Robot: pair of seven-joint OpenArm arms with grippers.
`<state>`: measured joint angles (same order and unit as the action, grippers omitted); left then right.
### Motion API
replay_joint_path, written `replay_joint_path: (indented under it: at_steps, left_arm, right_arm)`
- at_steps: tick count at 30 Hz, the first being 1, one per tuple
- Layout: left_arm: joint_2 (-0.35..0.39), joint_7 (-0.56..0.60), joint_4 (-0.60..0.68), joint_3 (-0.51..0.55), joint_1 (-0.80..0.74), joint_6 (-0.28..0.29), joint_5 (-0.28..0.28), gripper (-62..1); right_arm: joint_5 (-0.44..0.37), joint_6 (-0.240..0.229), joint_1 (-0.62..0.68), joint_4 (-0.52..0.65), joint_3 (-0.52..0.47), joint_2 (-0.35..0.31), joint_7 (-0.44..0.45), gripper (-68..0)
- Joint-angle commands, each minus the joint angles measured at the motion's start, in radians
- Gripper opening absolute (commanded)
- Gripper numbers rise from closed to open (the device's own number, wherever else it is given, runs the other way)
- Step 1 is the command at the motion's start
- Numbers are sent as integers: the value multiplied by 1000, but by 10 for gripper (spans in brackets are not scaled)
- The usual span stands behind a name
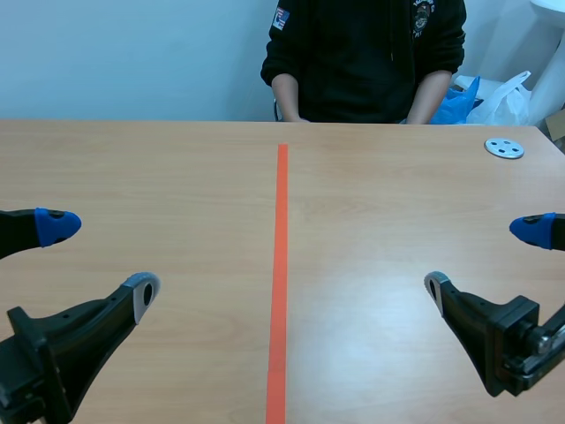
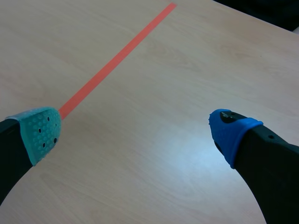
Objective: Sort the leaf by its shape. The table is split by an orange tape line. A compound leaf with several leaflets goes to the left side, a simple leaf with one blade goes to the right side. Return to the home posture when a red brick is placed on the table.
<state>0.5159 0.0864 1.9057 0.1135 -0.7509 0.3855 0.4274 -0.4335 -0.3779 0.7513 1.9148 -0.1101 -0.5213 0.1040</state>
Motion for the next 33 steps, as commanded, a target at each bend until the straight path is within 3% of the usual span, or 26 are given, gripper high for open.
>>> replay_joint_path:
  at_steps: [1,33]
  left_arm:
    - [0,18,20,5,0,2,9,14]
    - [0,-9,20,5,1,2,9,14]
  right_arm:
    - [-7,4,-3,16,-13,-2,11,4]
    - [-7,4,-3,16,-13,-2,11,4]
